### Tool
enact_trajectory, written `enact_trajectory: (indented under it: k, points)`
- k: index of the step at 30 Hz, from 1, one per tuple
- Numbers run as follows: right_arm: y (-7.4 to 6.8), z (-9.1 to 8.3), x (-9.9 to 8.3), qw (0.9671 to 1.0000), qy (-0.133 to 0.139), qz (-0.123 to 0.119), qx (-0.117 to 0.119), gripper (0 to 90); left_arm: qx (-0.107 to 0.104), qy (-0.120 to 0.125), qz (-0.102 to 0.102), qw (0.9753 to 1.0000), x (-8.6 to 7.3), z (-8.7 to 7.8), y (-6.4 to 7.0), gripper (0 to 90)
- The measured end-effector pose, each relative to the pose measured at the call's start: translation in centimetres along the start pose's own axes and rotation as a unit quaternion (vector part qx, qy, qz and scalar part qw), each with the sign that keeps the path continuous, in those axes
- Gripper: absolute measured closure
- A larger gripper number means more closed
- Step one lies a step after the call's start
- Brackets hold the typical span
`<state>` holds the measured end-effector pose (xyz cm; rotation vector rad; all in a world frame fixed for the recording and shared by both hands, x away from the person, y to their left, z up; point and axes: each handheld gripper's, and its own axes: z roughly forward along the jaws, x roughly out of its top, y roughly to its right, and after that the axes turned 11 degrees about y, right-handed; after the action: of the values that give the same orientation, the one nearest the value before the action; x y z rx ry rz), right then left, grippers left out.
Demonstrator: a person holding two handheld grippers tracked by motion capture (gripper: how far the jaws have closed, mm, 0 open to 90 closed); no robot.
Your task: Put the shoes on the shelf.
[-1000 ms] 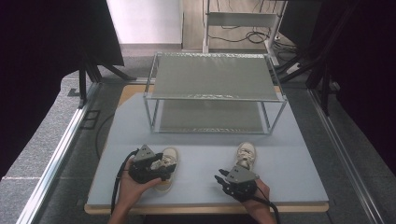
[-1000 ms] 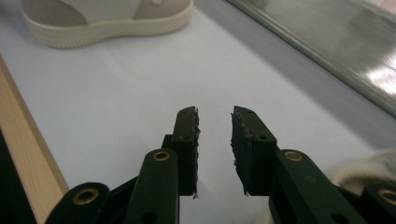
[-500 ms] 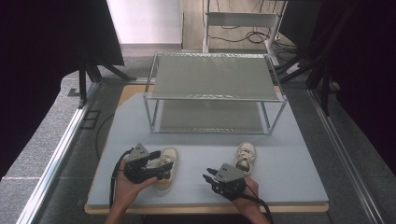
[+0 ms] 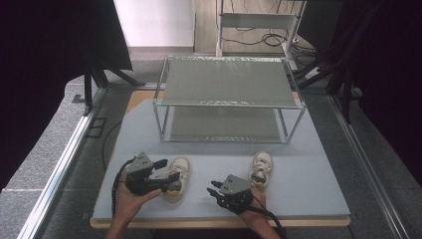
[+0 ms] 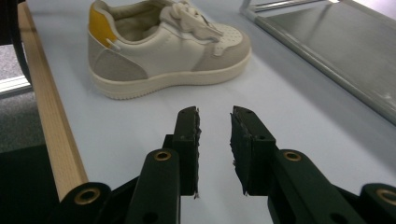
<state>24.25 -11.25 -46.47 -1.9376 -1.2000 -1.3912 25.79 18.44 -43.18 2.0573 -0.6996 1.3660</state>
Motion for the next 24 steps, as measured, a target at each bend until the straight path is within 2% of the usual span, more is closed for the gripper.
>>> enact_trajectory:
  k: [5,8,11,14,24]
  points:
    - [-0.7,0.7,0.2,0.9999,0.001,-0.004,0.010,71.8,0.001,0.003,0.000,1.0000,0.1,-0.3,0.0,31.9]
    - [-0.7,0.9,-0.1,0.9999,-0.008,-0.008,0.001,72.5,0.002,0.004,-0.001,1.0000,0.2,-0.4,0.0,31.9]
    - [-0.1,0.7,-0.3,0.9999,-0.007,0.006,-0.008,73.9,0.002,0.005,-0.002,1.0000,0.2,-0.4,-0.1,31.9]
    - [0.2,0.7,-0.3,0.9998,0.000,0.016,-0.008,75.4,0.000,0.005,-0.003,1.0000,0.2,-0.4,-0.1,31.9]
    - [-2.0,2.7,0.4,0.9989,0.002,0.007,0.046,80.9,0.002,0.012,-0.002,0.9999,0.4,-0.9,0.0,31.8]
